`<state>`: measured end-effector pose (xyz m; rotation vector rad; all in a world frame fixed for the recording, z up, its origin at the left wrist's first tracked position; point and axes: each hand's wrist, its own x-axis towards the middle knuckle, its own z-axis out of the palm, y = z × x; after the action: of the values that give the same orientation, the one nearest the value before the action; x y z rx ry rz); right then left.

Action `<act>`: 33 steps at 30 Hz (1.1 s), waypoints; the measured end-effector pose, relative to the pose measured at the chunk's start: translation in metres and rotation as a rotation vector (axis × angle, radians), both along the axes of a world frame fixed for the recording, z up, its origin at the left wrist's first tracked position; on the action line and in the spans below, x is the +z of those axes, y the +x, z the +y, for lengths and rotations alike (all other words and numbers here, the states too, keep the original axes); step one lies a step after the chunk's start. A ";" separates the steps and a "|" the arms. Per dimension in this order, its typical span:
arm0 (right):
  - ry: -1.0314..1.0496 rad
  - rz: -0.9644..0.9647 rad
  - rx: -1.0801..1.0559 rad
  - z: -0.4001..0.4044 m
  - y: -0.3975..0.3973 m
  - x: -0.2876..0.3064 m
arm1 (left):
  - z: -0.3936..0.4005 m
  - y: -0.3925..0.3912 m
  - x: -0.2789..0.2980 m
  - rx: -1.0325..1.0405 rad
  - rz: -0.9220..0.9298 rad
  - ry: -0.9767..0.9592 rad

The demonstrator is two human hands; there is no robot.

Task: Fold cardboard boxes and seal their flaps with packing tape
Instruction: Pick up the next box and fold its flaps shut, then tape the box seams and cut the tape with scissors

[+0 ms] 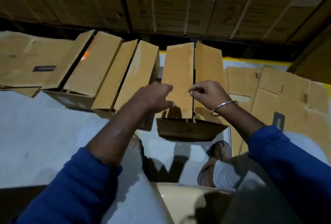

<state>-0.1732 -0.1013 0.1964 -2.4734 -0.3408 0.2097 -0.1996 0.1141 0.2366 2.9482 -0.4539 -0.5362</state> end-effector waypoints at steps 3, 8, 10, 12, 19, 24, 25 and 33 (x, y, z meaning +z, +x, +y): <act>0.169 -0.118 0.103 0.046 -0.024 0.044 | 0.050 -0.053 0.042 0.145 -0.224 -0.116; 0.260 -0.191 0.358 0.150 -0.072 0.095 | 0.133 -0.157 0.090 0.339 -0.319 -0.277; 0.273 -0.170 0.468 0.188 -0.096 0.101 | 0.161 -0.196 0.101 0.405 -0.326 -0.279; 0.282 -0.140 0.555 0.222 -0.119 0.104 | 0.180 -0.232 0.108 0.475 -0.292 -0.271; 0.247 -0.092 0.801 0.315 -0.193 0.104 | 0.218 -0.327 0.114 0.522 -0.013 -0.130; 0.162 -0.107 0.874 0.362 -0.237 0.084 | 0.253 -0.368 0.147 0.716 0.016 -0.294; 0.163 -0.104 0.877 0.371 -0.248 0.082 | 0.265 -0.374 0.150 0.780 -0.099 -0.289; 0.061 -0.186 0.790 0.427 -0.308 0.056 | 0.364 -0.356 0.104 0.997 0.064 0.444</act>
<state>-0.4808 0.3259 0.2523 -2.1784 -1.3717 0.2814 -0.5555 0.4780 0.3401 2.9822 1.2219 -0.6107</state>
